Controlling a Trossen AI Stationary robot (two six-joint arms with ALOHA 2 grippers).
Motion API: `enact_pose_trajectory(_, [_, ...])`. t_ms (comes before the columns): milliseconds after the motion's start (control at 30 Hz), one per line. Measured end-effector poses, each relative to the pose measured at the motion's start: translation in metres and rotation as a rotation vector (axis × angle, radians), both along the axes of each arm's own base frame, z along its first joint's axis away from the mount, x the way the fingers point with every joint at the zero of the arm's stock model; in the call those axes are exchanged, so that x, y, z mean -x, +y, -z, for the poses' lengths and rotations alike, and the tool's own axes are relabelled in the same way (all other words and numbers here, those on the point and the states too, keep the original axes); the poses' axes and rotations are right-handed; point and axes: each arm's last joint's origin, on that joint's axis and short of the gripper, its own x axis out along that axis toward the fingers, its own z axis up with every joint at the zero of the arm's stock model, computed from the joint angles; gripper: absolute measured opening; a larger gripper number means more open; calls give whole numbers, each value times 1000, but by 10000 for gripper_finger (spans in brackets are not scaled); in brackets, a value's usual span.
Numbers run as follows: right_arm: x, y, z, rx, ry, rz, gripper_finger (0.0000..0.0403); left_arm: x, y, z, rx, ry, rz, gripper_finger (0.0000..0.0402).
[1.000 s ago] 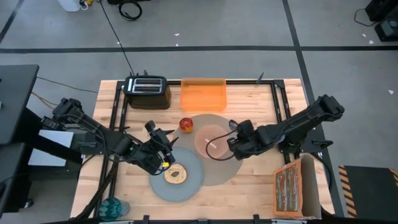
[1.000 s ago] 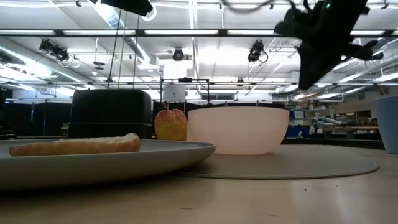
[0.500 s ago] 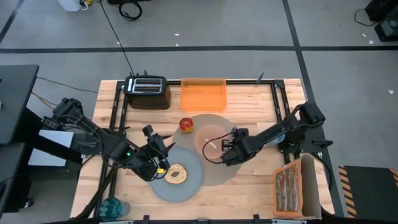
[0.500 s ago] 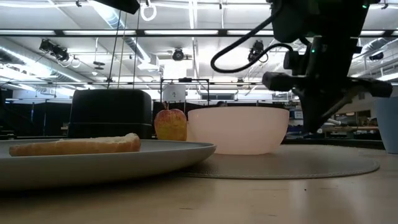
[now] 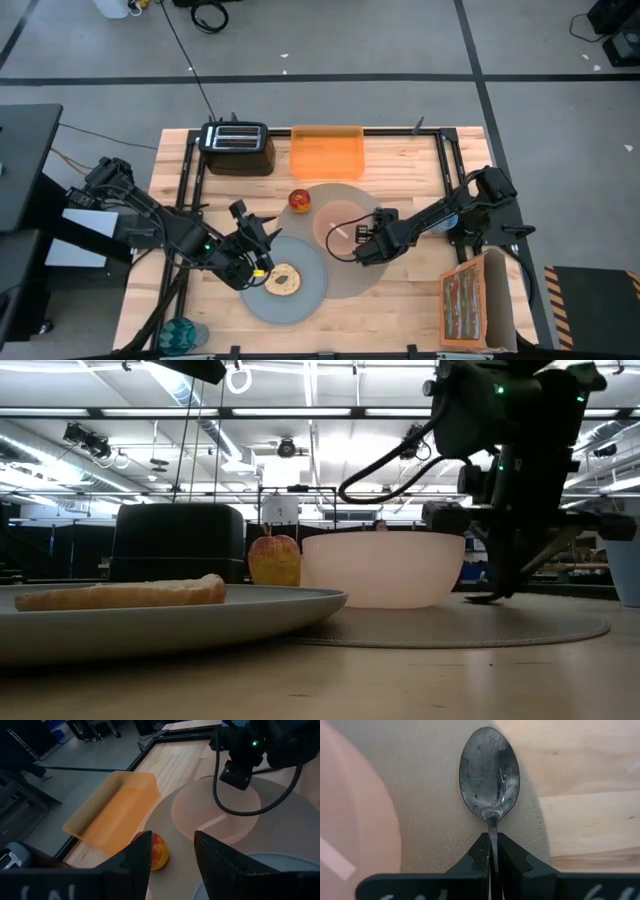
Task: Arrange a breakfast setting
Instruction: Put the black spoon on the brown table mat to right of the orange bowl
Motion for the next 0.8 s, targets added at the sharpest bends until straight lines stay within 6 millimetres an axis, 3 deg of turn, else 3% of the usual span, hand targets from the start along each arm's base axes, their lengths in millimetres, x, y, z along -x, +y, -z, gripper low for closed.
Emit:
enact_pose_trajectory(200, [3,-1,13,-42,-42,-37,43,0,0,0,1,-1,0,155])
enact_pose_trajectory(467, [4,-2,9,-32,-55,-38,70,0,0,0,1,-2,0,155])
enact_pose_trajectory(800, [4,-2,3,-16,-7,-35,75,0,0,0,0,-1,0,155])
